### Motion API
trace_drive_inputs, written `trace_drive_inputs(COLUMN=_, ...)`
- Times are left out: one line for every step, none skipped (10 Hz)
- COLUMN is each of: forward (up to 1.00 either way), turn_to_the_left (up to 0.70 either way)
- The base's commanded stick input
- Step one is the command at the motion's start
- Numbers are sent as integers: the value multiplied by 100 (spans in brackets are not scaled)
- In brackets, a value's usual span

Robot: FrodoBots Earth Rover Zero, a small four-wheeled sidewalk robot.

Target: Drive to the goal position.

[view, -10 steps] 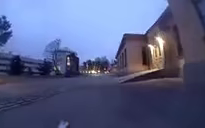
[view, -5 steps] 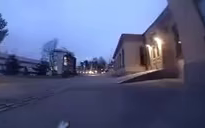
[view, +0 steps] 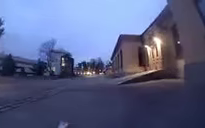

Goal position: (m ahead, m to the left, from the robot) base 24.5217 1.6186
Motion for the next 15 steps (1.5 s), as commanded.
trace_drive_inputs(forward=50, turn_to_the_left=-50)
trace_drive_inputs(forward=50, turn_to_the_left=-50)
trace_drive_inputs(forward=50, turn_to_the_left=0)
trace_drive_inputs(forward=50, turn_to_the_left=0)
trace_drive_inputs(forward=50, turn_to_the_left=0)
trace_drive_inputs(forward=50, turn_to_the_left=-2)
trace_drive_inputs(forward=50, turn_to_the_left=-34)
trace_drive_inputs(forward=50, turn_to_the_left=-50)
trace_drive_inputs(forward=50, turn_to_the_left=-13)
trace_drive_inputs(forward=50, turn_to_the_left=0)
trace_drive_inputs(forward=50, turn_to_the_left=0)
trace_drive_inputs(forward=50, turn_to_the_left=0)
trace_drive_inputs(forward=50, turn_to_the_left=0)
trace_drive_inputs(forward=50, turn_to_the_left=0)
trace_drive_inputs(forward=50, turn_to_the_left=0)
